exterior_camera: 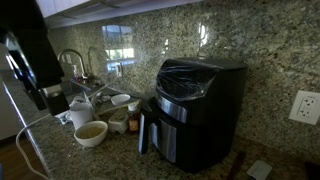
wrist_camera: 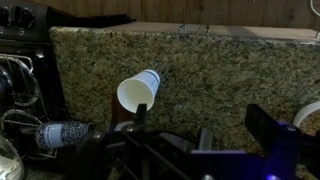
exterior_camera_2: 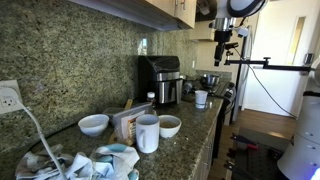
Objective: Open the air fryer, then pick the bottle and put it in
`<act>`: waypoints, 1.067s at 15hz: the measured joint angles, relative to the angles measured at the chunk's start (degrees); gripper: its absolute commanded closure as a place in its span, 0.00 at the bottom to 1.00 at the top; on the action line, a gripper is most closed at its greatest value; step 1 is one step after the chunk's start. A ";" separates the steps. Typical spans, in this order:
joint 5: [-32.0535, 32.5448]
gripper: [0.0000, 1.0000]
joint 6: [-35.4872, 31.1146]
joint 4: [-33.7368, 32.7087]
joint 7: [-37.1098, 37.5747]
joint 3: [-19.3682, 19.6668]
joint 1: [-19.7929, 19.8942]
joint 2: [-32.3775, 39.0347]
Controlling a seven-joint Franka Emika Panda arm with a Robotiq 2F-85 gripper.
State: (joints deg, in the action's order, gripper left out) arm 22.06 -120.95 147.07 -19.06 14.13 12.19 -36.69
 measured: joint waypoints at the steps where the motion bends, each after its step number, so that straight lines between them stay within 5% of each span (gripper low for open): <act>1: 0.00 0.00 0.00 0.00 0.00 0.00 0.00 0.00; 6: -1.01 0.00 -2.67 1.55 0.18 0.25 -0.52 3.42; 16: -9.52 0.00 -22.87 2.55 1.35 0.68 -2.33 22.49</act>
State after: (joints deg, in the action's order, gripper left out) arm 12.54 -143.83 149.62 -17.71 14.81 9.86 -14.20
